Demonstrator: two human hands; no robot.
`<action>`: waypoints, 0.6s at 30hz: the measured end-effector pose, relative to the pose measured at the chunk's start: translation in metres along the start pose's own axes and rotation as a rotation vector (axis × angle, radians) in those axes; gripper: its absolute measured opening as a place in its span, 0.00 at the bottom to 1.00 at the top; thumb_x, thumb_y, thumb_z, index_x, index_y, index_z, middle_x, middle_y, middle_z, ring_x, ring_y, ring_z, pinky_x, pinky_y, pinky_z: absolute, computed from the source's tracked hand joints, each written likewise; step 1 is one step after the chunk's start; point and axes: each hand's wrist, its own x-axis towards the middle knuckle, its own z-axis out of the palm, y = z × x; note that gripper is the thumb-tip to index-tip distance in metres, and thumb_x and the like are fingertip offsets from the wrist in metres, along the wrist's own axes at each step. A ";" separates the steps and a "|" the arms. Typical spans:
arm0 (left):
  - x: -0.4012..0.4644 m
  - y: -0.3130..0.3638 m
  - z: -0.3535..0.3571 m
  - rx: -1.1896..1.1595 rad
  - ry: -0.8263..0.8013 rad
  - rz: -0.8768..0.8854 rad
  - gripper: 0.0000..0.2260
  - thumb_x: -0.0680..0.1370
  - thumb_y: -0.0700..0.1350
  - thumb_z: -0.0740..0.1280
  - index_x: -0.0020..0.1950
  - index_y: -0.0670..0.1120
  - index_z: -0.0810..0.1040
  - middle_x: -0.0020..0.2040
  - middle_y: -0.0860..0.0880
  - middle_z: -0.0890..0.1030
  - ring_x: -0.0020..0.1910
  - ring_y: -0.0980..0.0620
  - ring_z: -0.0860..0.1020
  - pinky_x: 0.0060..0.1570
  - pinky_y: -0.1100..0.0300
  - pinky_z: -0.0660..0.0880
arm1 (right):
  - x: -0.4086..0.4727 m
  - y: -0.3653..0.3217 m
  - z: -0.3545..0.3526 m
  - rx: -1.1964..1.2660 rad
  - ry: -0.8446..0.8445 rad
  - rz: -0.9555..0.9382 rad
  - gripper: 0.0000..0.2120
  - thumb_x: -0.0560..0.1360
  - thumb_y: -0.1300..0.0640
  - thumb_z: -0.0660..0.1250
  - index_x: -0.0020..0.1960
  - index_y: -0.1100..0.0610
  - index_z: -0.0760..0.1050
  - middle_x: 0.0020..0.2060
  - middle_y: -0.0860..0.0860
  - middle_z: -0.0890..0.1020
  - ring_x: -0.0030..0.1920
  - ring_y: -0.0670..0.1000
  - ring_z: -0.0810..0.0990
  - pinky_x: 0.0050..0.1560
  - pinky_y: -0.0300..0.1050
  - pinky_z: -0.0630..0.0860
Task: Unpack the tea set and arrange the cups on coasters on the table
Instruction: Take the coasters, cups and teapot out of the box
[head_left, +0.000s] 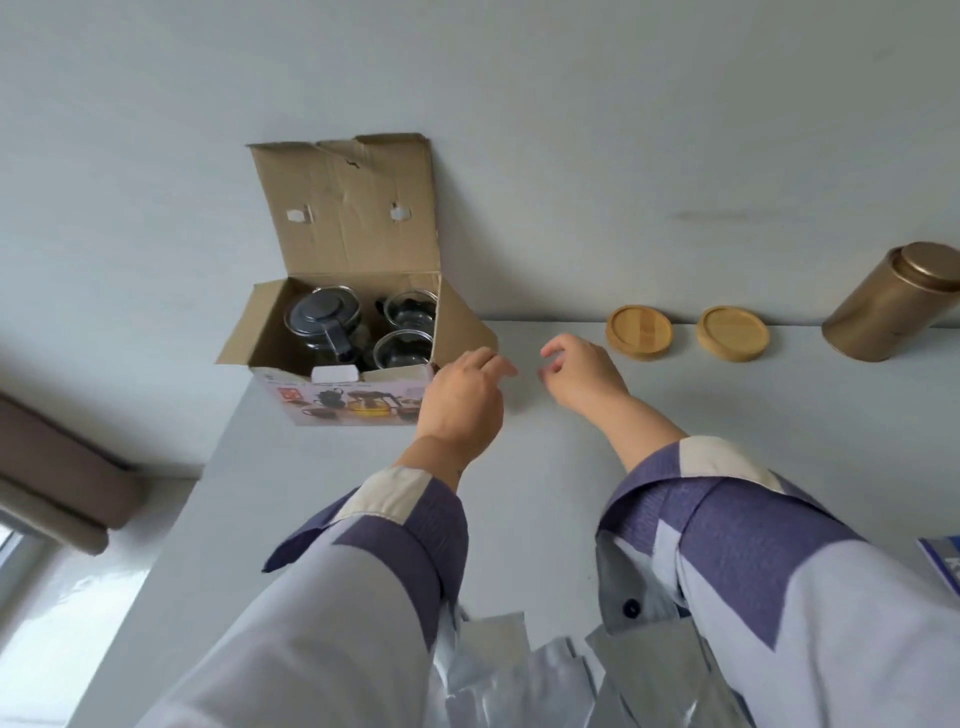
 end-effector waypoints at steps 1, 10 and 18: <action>-0.001 -0.013 -0.016 0.016 0.056 0.001 0.14 0.75 0.35 0.59 0.55 0.45 0.79 0.52 0.47 0.79 0.51 0.45 0.76 0.47 0.53 0.72 | -0.002 -0.019 0.004 0.008 0.009 -0.037 0.12 0.75 0.55 0.63 0.58 0.51 0.74 0.56 0.52 0.79 0.55 0.55 0.77 0.52 0.46 0.75; -0.033 -0.145 -0.074 0.138 0.034 -0.368 0.27 0.79 0.51 0.58 0.75 0.43 0.57 0.76 0.46 0.57 0.76 0.49 0.50 0.75 0.51 0.48 | 0.001 -0.134 0.052 -0.212 -0.030 -0.358 0.22 0.73 0.44 0.65 0.63 0.55 0.72 0.59 0.52 0.76 0.57 0.55 0.76 0.55 0.53 0.76; -0.054 -0.176 -0.060 0.294 -0.119 -0.292 0.35 0.78 0.61 0.48 0.76 0.42 0.38 0.77 0.47 0.38 0.76 0.51 0.37 0.74 0.53 0.38 | 0.021 -0.182 0.070 -0.705 -0.253 0.034 0.40 0.62 0.30 0.67 0.67 0.51 0.68 0.66 0.54 0.71 0.67 0.60 0.65 0.58 0.54 0.67</action>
